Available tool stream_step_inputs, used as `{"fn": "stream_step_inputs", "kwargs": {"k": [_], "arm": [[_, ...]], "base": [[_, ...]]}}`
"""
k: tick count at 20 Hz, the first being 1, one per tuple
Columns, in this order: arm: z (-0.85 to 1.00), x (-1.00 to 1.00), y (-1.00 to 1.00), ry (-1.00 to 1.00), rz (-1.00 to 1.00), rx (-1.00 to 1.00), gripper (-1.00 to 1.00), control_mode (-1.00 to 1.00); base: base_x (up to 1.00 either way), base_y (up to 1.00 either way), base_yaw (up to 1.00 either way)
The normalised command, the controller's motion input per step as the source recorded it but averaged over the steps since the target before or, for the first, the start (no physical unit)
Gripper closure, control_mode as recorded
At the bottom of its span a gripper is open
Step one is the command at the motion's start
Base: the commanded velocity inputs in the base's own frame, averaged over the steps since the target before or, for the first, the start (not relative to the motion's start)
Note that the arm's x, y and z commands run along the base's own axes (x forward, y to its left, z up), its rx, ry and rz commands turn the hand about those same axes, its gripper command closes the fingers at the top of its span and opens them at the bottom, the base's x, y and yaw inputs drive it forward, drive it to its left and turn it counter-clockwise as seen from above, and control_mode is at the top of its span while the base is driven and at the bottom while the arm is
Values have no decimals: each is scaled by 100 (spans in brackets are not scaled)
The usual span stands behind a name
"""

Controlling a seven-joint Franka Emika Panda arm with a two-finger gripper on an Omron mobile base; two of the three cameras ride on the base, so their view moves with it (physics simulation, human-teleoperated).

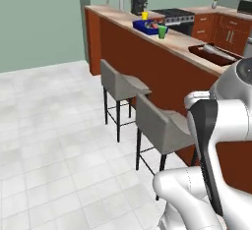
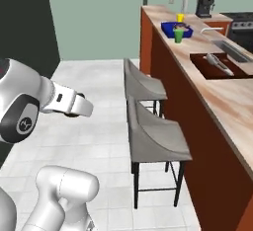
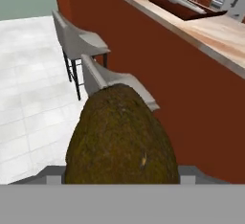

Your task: Gather the sweet potato and avocado from the fridge and place them on a tray on the dining counter. Then gather the steak and fish from the fridge and place them on the other tray.

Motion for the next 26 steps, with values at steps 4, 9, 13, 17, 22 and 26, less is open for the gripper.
{"fn": "stream_step_inputs", "kwargs": {"k": [4,9,13,17,22,26], "arm": [[0,0,0,0,0,0,100,100],[0,0,0,0,0,0,100,100],[0,0,0,0,0,0,100,100],[0,0,0,0,0,0,100,100],[0,0,0,0,0,0,100,100],[0,0,0,0,0,0,100,100]], "base": [[74,46,-50],[70,47,-51],[69,48,-52],[63,52,-53],[29,47,-58],[21,44,-58]]}}
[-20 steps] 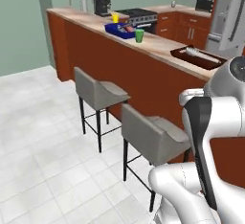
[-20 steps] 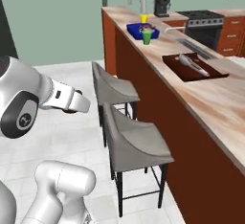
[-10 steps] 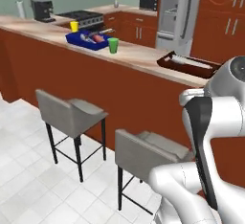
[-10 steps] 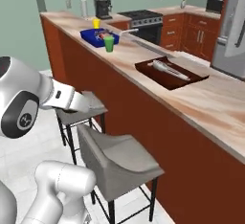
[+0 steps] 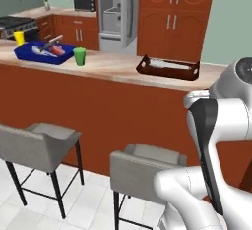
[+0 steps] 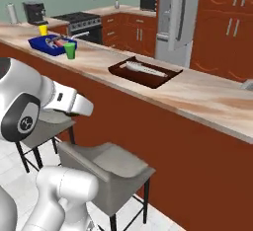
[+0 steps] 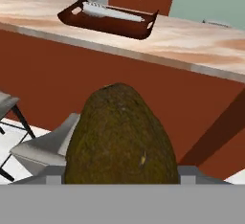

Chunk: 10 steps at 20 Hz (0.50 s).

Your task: Gather the sweet potato and avocado from the fridge and place them on a tray on the dining counter. Then gather the steak and fish from the fridge and place them on the other tray.

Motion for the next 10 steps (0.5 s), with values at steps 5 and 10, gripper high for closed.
{"fn": "stream_step_inputs", "kwargs": {"k": [5,10], "arm": [[0,0,0,0,0,0,100,100],[0,0,0,0,0,0,100,100]], "base": [[35,52,-53],[9,70,-31]]}}
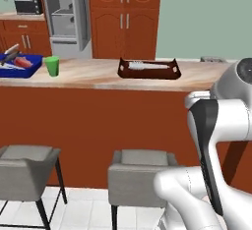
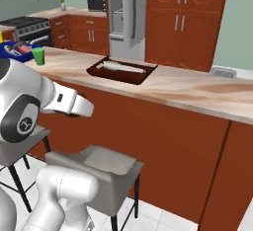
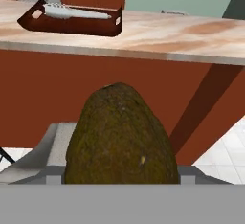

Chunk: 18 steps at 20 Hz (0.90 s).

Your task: Gather the sweet potato and avocado from the fridge and place them on a tray on the dining counter. Then gather the steak and fish from the fridge and place them on the other tray.

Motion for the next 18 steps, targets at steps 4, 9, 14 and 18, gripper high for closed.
{"fn": "stream_step_inputs", "kwargs": {"k": [4,9,14,18], "arm": [[0,0,0,0,0,0,100,100],[0,0,0,0,0,0,100,100],[0,0,0,0,0,0,100,100],[28,100,25,0,-10,1,100,-100]], "base": [[-11,63,-12],[32,63,-13],[88,49,-16],[0,0,0]]}}
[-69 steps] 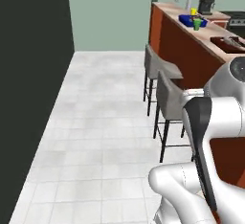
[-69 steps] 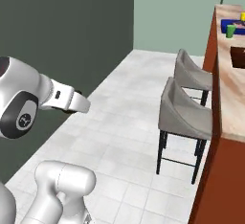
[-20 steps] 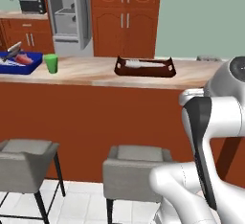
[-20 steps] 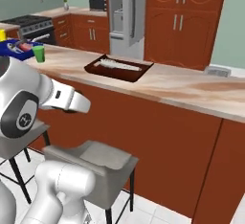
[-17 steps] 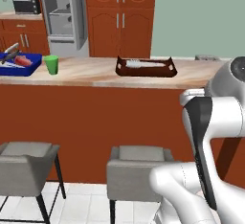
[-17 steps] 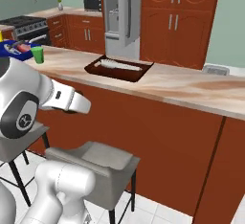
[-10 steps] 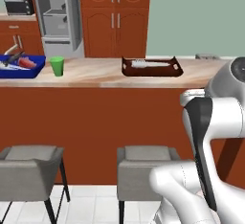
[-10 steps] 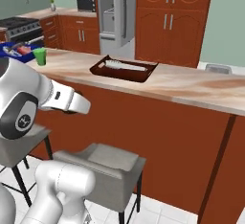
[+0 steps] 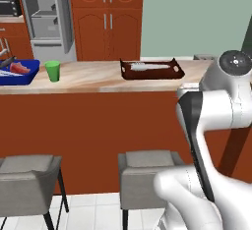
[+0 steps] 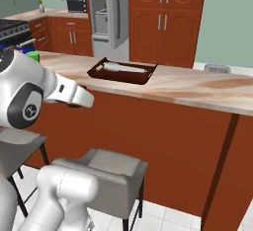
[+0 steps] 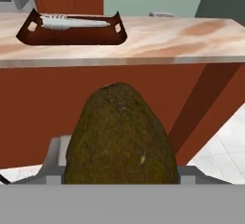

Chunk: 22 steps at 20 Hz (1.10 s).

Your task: Gather the sweet potato and avocado from the fridge and place them on a tray on the dining counter. Then gather the steak and fish from the fridge and place them on the other tray.

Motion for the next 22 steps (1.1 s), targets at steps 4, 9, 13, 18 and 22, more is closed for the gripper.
{"fn": "stream_step_inputs", "kwargs": {"k": [4,9,13,18,22], "arm": [[29,100,9,1,-4,5,100,-100],[14,96,-9,6,2,11,100,-100],[-1,81,-15,3,9,6,100,-100],[-7,70,-21,7,9,1,100,-100],[-25,61,-14,11,7,0,100,-100]], "base": [[0,0,0],[0,0,0],[0,0,0],[0,0,0],[0,0,0]]}}
